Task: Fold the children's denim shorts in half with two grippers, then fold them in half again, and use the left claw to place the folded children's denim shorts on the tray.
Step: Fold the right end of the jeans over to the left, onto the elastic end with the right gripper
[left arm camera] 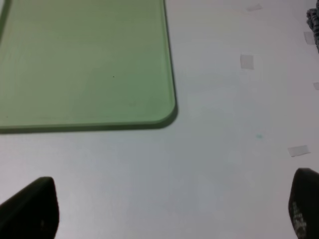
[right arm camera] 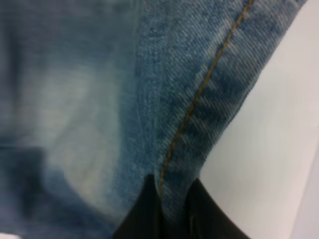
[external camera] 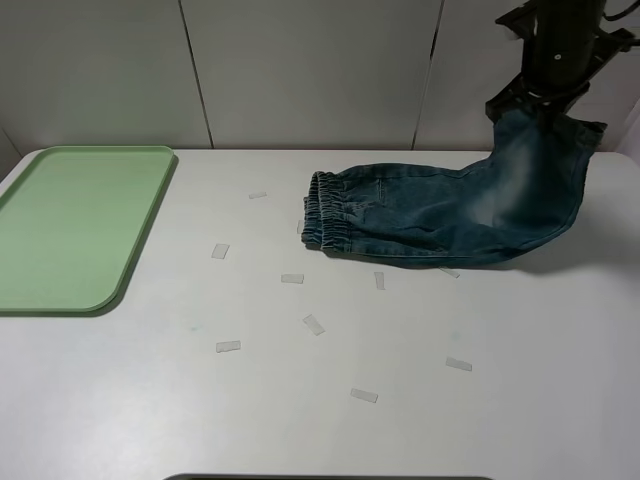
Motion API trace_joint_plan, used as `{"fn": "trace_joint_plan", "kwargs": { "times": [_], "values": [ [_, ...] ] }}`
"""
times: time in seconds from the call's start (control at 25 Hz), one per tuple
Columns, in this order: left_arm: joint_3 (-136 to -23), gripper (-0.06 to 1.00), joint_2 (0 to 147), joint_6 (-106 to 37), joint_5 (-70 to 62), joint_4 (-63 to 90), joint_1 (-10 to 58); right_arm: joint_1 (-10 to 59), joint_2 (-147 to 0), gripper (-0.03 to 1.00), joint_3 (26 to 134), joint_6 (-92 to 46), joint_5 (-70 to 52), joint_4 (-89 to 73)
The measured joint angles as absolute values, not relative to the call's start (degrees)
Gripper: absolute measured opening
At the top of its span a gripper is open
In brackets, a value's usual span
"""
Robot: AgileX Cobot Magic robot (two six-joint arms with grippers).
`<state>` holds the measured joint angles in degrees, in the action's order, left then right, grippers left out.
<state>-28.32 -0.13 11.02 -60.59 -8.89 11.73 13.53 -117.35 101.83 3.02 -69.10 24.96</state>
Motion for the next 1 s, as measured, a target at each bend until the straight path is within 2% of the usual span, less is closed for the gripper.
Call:
{"fn": "trace_joint_plan", "kwargs": {
  "times": [0.32,1.0],
  "values": [
    [-28.32,0.91,-0.13,11.02,-60.59,-8.89,11.73,21.13,-117.35,0.01,101.83,9.09,-68.88,25.61],
    [-28.32,0.91,-0.13,11.02,-60.47,-8.89,11.73,29.85,-121.98,0.01,101.83,18.42,-65.96,24.39]
  ]
}}
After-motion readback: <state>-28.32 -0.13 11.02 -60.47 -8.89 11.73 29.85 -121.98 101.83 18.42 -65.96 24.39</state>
